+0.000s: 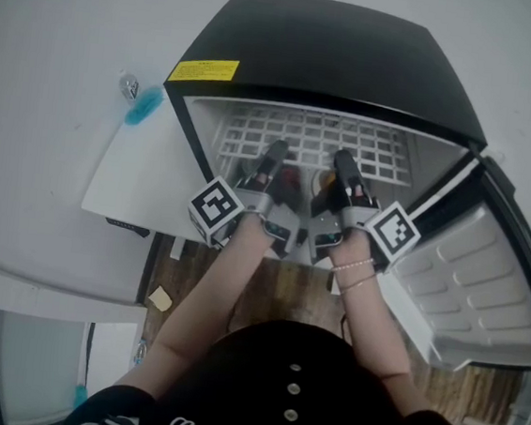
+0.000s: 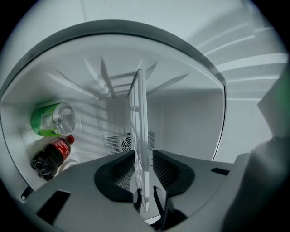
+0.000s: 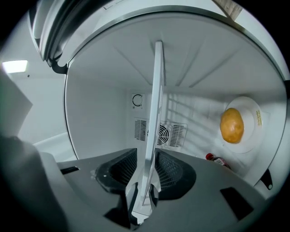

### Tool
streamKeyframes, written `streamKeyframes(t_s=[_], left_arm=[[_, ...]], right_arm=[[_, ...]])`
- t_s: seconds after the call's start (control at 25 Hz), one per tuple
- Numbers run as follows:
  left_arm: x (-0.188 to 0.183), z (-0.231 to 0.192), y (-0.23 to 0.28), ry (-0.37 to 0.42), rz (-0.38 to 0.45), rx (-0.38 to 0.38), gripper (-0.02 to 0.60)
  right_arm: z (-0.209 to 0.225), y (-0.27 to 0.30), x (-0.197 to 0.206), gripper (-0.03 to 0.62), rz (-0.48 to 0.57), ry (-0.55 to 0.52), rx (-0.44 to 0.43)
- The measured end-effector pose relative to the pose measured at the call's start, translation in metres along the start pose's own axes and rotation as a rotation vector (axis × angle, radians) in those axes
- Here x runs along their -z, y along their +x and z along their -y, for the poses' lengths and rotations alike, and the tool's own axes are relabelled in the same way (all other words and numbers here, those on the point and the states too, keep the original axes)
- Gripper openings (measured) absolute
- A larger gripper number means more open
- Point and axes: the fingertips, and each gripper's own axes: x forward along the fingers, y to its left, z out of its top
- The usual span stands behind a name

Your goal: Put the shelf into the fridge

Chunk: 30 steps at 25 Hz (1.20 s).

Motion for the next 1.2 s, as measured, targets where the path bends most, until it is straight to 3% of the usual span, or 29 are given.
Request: streamKeyframes(t_s=[0.4,0.64,0.8,1.0,1.12,1.2], left_arm=[[0.015,0.006,-0.027,0.027,-0.045,-0.014,0.132],[0.028,0.019,-0.048,0.133,-0.112,-0.038,0.130],[0.041,0.024,-0.061,0.159,-0.158,-0.024,0.129],[0.053,0.037,-0.073,0.373,-0.216,-0.021,0.118],[0.055,0.038,-0.080,0.528,-0.241,-0.045,0.042],[0.057,0.040,-0.085,0.622,-0.256,-0.054,0.031]], right_arm=[[0.001,-0.025,0.019,0.112,-0.010,0.029,0.025],[-0.012,-0.048,0.035,0.112,-0.061,-0.084,0.020],[-0.027,-0.061,0.049,0.110,-0.117,-0.193,0.007],[-0.040,-0.073,0.070,0.109,-0.215,-0.321,-0.009],[-0.049,-0.080,0.073,0.095,-0.241,-0.396,-0.030],[-0.058,-0.084,0.074,0.080,-0.252,-0.419,-0.060]])
